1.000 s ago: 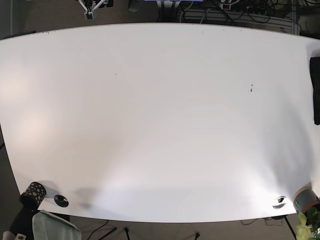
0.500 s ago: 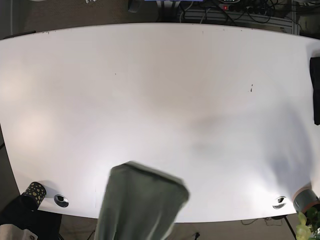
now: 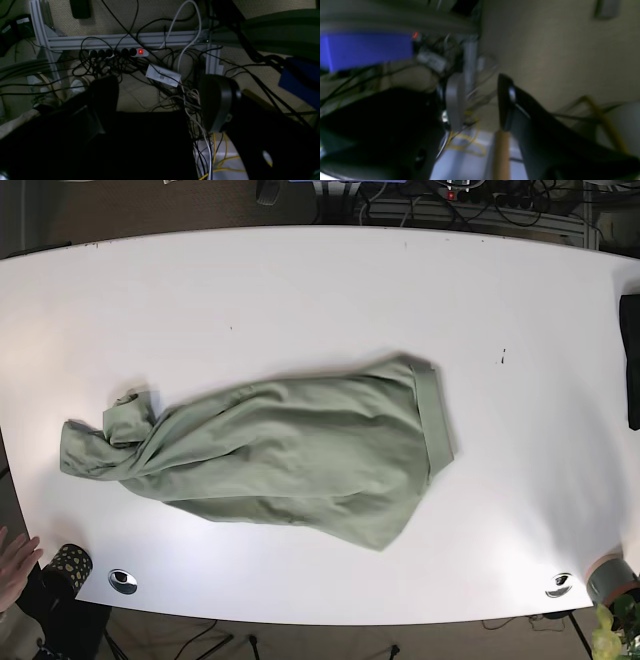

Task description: Fold the T-shirt properly

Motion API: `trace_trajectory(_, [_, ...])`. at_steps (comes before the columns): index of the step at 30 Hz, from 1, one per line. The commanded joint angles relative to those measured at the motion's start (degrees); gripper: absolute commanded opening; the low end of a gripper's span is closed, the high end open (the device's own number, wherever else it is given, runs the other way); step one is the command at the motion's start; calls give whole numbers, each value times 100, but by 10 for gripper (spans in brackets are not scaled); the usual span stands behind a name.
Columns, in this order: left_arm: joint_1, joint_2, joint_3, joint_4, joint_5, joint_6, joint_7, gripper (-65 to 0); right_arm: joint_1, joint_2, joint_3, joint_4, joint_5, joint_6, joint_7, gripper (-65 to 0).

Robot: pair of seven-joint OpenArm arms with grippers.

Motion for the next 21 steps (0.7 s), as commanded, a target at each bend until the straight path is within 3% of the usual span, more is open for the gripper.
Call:
trace_trajectory(1, [234, 4, 0, 290, 9, -3, -85, -193, -267, 41, 89, 397, 47, 33, 19, -447])
trace_trajectory(21, [2036, -374, 905, 3534, 0, -12, -85, -193, -2140, 32, 142, 3096, 82, 6, 19, -447])
